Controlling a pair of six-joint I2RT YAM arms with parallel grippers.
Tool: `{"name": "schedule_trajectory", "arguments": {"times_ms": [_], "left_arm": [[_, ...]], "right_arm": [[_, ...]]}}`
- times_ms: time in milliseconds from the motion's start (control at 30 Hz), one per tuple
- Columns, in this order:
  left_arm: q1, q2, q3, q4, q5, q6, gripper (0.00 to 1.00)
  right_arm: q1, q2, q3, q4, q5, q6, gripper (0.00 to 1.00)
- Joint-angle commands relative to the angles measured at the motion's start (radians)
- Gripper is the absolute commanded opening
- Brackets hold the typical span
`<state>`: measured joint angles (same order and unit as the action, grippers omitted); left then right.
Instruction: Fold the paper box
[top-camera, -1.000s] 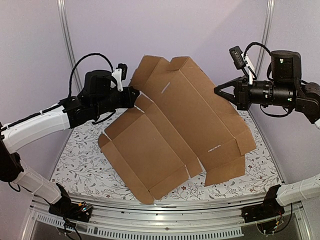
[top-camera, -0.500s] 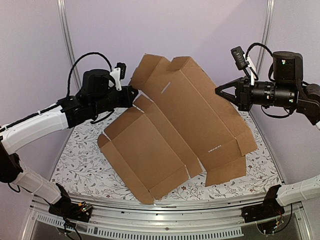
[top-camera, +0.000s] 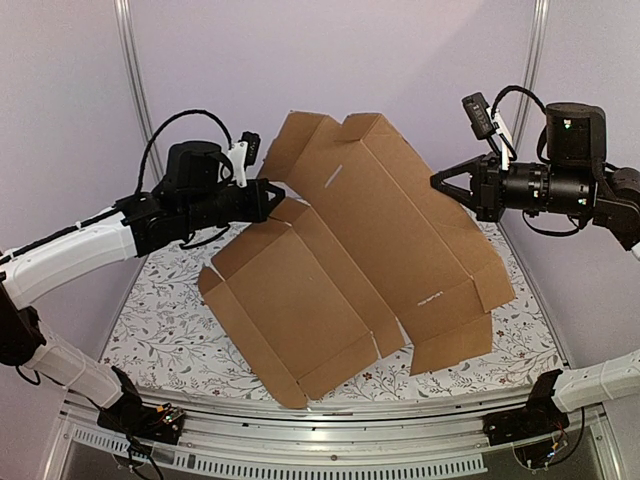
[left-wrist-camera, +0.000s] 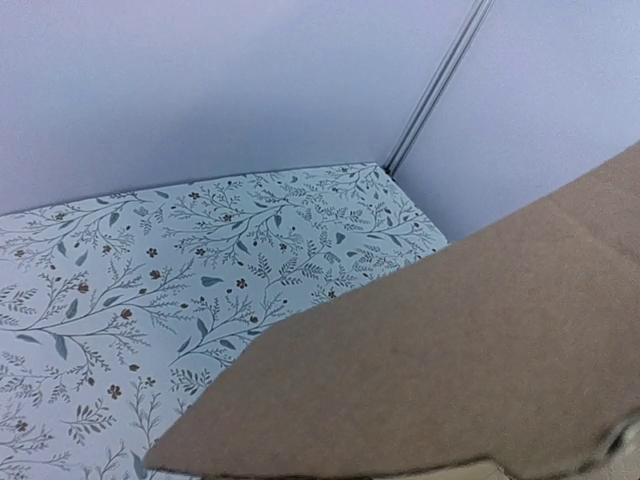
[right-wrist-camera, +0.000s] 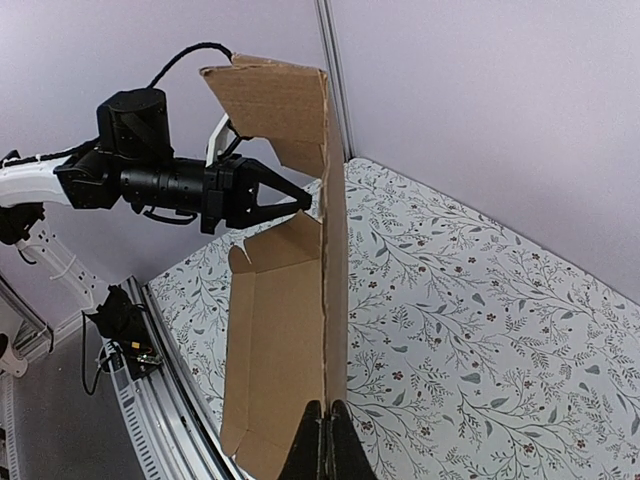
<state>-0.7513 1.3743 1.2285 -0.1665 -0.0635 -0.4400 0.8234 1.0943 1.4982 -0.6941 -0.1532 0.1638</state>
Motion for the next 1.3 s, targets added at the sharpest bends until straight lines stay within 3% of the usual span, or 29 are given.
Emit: {"name": "schedule_trajectory", "arguments": {"times_ms": [0, 1267], "left_arm": [[0.008, -0.02, -0.029, -0.033, 0.054, -0.026, 0.0], [-0.103, 0.009, -0.218, 0.15, 0.076, -0.168, 0.0]], "right_arm": [[-0.007, -0.004, 0.0, 0.064, 0.015, 0.017, 0.0], [-0.006, 0.064, 0.014, 0.11, 0.05, 0.053, 0.0]]}}
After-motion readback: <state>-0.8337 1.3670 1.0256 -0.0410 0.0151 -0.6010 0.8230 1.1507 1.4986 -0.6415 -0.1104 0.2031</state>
